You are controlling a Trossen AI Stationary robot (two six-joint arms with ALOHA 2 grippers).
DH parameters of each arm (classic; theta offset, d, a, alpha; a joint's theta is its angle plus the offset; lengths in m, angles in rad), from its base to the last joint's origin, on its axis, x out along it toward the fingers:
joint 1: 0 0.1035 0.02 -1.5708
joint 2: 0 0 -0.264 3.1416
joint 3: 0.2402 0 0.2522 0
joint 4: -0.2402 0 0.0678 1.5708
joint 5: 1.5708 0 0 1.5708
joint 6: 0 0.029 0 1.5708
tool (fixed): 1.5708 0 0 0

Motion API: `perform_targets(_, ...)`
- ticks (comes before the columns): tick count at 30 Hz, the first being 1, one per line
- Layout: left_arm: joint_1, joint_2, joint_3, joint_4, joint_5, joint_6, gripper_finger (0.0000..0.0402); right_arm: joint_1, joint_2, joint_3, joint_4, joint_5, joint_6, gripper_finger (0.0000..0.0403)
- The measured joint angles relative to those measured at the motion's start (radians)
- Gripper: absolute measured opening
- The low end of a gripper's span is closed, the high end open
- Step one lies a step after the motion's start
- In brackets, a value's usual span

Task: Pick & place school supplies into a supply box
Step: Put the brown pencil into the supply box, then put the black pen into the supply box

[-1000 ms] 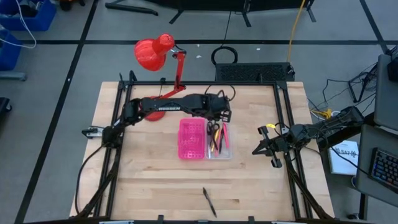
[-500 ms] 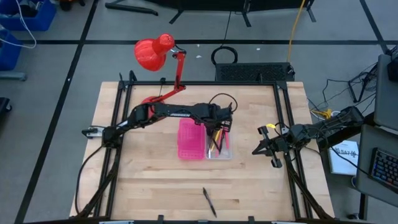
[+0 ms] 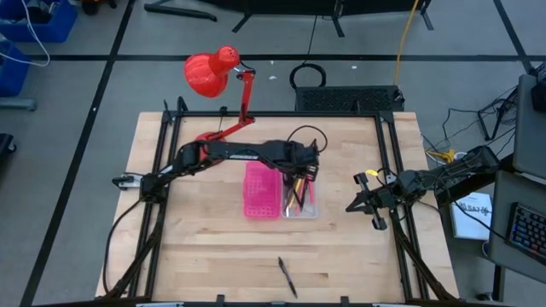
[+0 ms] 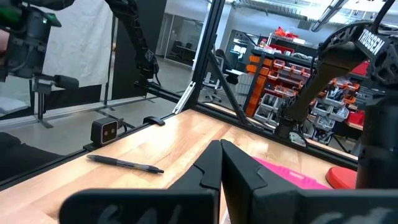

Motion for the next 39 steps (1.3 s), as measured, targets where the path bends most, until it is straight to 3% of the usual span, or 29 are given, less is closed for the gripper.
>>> perform_targets(5, 0.000, -0.032, 0.000, -0.016, -0.014, -0.002, 0.0169, 0.000, 0.000, 0.000, -0.003, 0.000, 0.000, 0.0000)
perform_targets(15, -0.001, -0.048, 0.000, -0.173, -0.023, -0.043, 0.0174, 0.000, 0.002, 0.000, -0.008, 0.000, 0.000, 0.0000)
perform_targets(22, -0.052, -0.106, -0.002, -0.201, -0.108, 0.118, 0.0170, 0.000, 0.002, 0.000, -0.012, -0.001, 0.016, 0.0000)
perform_targets(27, -0.128, -0.222, -0.001, -0.249, -0.293, 0.171, 0.0121, 0.000, 0.002, 0.000, -0.008, -0.003, 0.019, 0.0000)
perform_targets(34, -0.265, -0.393, -0.001, -0.349, -0.521, 0.215, 0.0013, 0.000, 0.006, 0.000, -0.013, -0.004, 0.040, 0.0000)
perform_targets(39, -0.393, -0.499, -0.027, -0.332, -0.634, 0.363, 0.0013, 0.000, 0.008, 0.000, -0.018, -0.004, 0.104, 0.0000)
